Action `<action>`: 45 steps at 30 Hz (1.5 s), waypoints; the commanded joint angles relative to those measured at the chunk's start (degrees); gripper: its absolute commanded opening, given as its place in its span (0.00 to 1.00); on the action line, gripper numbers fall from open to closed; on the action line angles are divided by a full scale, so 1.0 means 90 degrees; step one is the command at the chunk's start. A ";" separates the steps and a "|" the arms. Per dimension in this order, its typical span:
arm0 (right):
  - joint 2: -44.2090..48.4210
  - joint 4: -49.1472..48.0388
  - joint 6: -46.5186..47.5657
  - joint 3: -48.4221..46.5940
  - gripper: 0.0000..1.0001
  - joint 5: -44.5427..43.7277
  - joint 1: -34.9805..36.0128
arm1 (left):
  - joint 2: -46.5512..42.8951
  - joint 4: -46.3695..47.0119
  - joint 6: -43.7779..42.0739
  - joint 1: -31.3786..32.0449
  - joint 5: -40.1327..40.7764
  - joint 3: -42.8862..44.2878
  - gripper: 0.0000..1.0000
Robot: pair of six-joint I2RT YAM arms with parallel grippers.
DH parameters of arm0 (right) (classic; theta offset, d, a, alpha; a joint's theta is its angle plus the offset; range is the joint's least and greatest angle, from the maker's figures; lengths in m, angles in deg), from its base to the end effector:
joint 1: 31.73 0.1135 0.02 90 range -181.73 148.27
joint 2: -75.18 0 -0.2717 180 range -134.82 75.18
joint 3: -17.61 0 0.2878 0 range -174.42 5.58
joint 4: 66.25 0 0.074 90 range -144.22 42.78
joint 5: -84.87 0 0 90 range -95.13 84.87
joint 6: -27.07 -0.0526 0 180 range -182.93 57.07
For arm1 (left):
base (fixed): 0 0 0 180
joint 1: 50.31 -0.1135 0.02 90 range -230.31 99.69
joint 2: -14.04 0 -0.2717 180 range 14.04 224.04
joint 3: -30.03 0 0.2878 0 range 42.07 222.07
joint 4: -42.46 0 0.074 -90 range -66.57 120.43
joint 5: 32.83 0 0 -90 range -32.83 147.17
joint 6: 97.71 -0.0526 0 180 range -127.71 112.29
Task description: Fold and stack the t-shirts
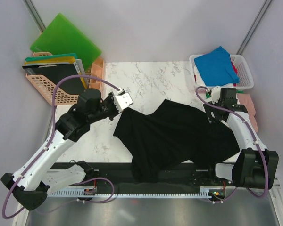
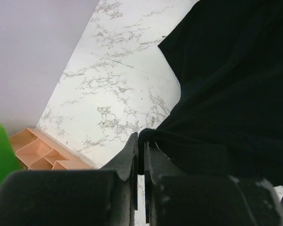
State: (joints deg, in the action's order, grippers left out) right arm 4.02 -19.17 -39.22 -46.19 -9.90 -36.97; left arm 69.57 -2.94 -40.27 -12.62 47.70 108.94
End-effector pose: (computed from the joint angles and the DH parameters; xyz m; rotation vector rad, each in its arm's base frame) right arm 0.2896 -0.0310 0.2309 -0.3747 2.5164 -0.3065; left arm 0.1902 -0.1579 0.4045 1.2129 1.5346 -0.2205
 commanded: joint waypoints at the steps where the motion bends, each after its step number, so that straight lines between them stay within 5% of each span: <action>1: -0.0199 -0.0447 -0.0143 0.0049 0.88 0.0130 -0.0072 | -0.0047 0.0142 0.0218 -0.0116 0.0095 0.0275 0.02; 10: -0.0375 -0.0632 -0.0310 0.0127 0.88 0.0471 -0.0073 | -0.0291 0.0455 0.0766 -0.0847 0.0477 0.0080 0.02; 13: -0.0229 -0.0613 -0.0222 0.0030 0.87 0.1252 -0.0063 | -0.0447 0.0475 0.0766 -0.1023 0.0448 -0.0222 0.02; 28: -0.3235 -0.0437 -0.0690 -0.2595 0.83 0.1830 0.1616 | -0.0545 0.0348 0.0815 -0.1356 0.0086 -0.1356 0.02; 45: -0.5414 -0.0701 -0.0778 -0.3906 0.77 0.1683 0.1792 | -0.0301 0.0299 0.0659 -0.1415 0.0018 -0.1610 0.02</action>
State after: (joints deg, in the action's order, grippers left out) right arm -42.60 -24.33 -45.21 -79.06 4.22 -21.08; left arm 66.82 -1.23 -34.58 -24.92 48.35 94.18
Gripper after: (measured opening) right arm 0.789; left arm 0.054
